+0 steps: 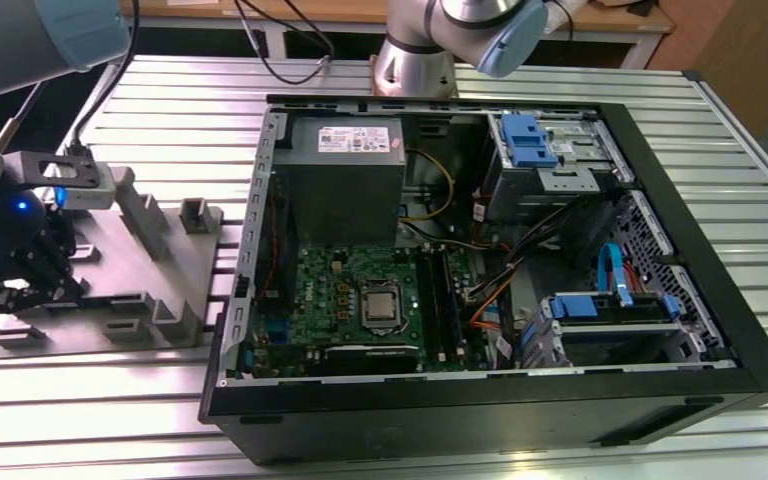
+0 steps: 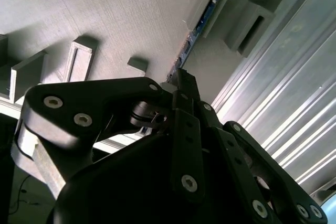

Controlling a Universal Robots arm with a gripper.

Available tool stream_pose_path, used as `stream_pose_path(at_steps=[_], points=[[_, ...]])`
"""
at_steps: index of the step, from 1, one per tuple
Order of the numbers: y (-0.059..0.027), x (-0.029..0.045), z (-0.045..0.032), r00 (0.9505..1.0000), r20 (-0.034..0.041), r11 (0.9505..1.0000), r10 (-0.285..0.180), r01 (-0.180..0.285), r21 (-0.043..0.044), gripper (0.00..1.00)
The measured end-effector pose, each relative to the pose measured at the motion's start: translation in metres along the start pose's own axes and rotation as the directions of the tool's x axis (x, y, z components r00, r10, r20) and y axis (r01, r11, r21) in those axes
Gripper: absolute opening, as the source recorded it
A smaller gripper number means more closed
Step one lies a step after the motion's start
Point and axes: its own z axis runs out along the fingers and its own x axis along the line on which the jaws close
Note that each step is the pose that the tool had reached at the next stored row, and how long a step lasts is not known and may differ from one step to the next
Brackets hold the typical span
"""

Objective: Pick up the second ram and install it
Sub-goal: 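Pick up the second ram and move it above second insertion slot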

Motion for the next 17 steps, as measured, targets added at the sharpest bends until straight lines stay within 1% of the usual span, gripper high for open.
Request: stream_pose_path(at_steps=[5,9,17], points=[[0.0,0.0001,0.002,0.9999,-0.0004,0.9999,-0.012,0.012,-0.0005,0.1],[0.0,0.0001,0.0023,0.9979,-0.0013,0.9979,-0.065,0.065,-0.0021,0.1],[0.0001,-0.0014,0.0032,0.9978,-0.001,0.9978,-0.066,0.066,-0.0021,0.1]])
